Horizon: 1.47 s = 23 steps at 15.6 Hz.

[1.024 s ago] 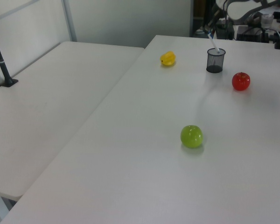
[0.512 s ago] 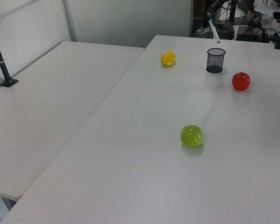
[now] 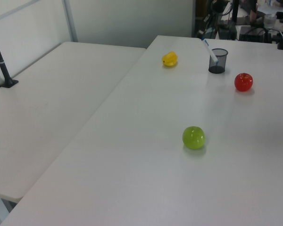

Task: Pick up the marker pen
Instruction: 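Carry the marker toward the green apple and lower it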

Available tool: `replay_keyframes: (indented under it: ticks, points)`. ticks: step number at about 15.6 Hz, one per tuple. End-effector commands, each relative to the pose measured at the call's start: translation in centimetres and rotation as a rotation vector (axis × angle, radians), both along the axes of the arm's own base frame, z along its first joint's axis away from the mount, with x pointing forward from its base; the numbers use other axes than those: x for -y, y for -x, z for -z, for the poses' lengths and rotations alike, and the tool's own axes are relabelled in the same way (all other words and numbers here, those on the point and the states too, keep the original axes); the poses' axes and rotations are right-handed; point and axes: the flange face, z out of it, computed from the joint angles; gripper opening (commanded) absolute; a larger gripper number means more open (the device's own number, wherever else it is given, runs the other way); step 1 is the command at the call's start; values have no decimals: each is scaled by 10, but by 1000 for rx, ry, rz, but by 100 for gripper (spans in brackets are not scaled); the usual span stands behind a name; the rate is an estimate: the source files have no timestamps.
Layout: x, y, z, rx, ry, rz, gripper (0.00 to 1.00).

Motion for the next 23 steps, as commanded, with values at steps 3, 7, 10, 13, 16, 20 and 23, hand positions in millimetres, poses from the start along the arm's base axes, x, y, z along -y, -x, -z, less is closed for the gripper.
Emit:
replay_keyframes:
  ticks: [3,7,10,13,16,20,23]
  points:
    - [-78,-13,53,-137,-67,-34,0]
    - [-113,-24,94,-190,-76,-77,1]
    - [-131,-31,125,-217,-77,-102,1]
    - [-158,-38,147,-198,-77,-136,1]
    - [-176,-45,158,-189,-79,-157,1]
    - [-196,-53,172,-167,-80,-172,4]
    - [-205,-57,181,-136,-76,-183,31]
